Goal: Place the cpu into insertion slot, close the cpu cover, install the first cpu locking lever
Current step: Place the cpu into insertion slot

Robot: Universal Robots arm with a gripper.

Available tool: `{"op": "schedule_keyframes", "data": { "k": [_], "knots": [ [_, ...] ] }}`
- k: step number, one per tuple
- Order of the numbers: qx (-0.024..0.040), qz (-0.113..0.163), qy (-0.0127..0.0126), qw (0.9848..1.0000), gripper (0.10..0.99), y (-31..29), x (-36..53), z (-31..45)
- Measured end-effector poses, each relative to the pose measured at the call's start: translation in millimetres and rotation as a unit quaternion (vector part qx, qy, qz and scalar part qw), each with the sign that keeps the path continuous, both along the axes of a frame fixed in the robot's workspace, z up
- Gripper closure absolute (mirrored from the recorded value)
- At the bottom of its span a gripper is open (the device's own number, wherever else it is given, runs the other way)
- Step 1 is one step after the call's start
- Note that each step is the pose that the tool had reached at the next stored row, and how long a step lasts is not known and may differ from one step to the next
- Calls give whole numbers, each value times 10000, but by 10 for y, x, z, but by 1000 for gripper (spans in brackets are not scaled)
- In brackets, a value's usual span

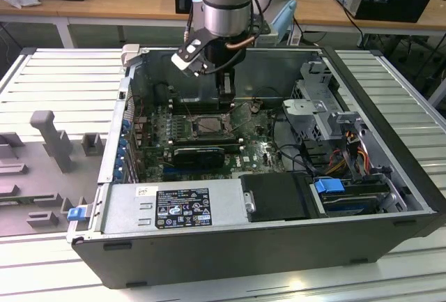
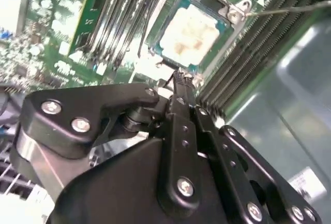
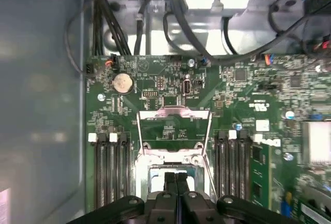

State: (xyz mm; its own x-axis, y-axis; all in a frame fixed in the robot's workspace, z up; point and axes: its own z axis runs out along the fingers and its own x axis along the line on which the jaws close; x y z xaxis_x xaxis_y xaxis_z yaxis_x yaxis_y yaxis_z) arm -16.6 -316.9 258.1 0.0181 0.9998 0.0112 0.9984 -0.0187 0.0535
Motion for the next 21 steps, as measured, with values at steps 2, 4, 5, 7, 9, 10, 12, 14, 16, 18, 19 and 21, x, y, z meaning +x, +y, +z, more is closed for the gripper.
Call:
{"op": "schedule_keyframes", "data": {
  "k": [2,4,5,7,9,10,12,14,16,18,19,21],
  "knots": [
    [0,8,3,10000,980,0,89,4],
    [0,44,5,10000,980,-1,173,4],
    [0,66,7,10000,980,0,221,4],
    [-1,92,12,10000,980,1,297,5],
    [-1,107,12,9999,980,2,361,4],
    [-1,110,12,9999,980,2,380,4],
    [-1,125,18,9999,980,5,467,4],
    [-2,153,25,9999,980,5,523,5],
    [-1,205,31,9998,980,5,606,3],
    [-2,224,38,9997,980,5,664,3],
    [-1,250,48,9997,980,6,722,-2],
    [-1,293,54,9996,980,6,769,-9]
  ]
}}
